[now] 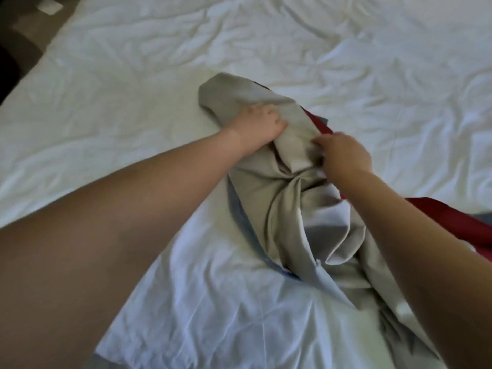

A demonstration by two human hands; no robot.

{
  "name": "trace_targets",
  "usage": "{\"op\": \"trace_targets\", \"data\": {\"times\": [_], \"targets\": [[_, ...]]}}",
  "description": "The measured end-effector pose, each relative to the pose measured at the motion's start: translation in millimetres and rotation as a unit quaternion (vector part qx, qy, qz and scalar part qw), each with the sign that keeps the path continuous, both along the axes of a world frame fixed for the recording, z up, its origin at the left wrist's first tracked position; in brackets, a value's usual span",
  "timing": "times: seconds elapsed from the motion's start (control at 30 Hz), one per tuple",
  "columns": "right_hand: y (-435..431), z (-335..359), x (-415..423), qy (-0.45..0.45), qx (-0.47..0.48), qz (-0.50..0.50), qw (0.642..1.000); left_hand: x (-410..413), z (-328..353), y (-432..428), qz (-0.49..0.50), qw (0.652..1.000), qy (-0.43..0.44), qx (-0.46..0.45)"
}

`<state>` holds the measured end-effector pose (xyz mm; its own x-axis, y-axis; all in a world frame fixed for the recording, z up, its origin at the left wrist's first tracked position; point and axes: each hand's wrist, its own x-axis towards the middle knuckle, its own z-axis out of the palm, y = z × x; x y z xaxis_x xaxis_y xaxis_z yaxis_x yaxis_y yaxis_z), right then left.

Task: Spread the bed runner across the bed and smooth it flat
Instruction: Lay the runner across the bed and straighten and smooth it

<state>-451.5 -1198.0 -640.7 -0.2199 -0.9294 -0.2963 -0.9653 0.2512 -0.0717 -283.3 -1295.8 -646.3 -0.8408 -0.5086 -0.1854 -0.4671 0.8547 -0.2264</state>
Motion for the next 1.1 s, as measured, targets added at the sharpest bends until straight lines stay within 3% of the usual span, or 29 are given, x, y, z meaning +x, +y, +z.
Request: {"op": "trace_targets", "data": {"times": [0.03,0.1,0.17,0.27,0.33,0.53,0.63,0.8,0.93,1.1], "targets": [[4,-3,-3,0.005,0.061,0.007,0.998,-4,-5,5,0.008,0.999,-0.034,0.012],[17,-7,-2,-0.007,0.062,0.019,0.998,-3,-14,21,0.018,0.998,-0.046,0.025],[38,-3,3,-0.027,-0.041,0.024,0.999,5,-13,44,0.006,0.998,0.030,0.046],[91,10,21,-0.075,-0.170,0.081,0.979,25,-8,88,-0.112,0.976,0.151,0.109],[133,12,26,-0.103,-0.211,0.109,0.966,40,-12,115,-0.173,0.961,0.184,0.115],[175,2,-56,-0.039,-0.175,-0.042,0.983,-2,-9,121,-0.100,0.950,0.276,0.108],[163,-10,-103,0.017,-0.046,-0.093,0.994,-64,-8,111,-0.075,0.957,0.238,0.148],[159,-38,-137,0.072,0.136,-0.042,0.987,-156,-29,123,-0.050,0.970,0.057,0.230],[165,-61,-144,0.072,0.093,-0.011,0.993,-175,-46,128,-0.027,0.975,-0.040,0.216],[167,-59,-149,0.085,0.025,0.017,0.996,-172,-49,131,-0.072,0.977,-0.023,0.200]]}}
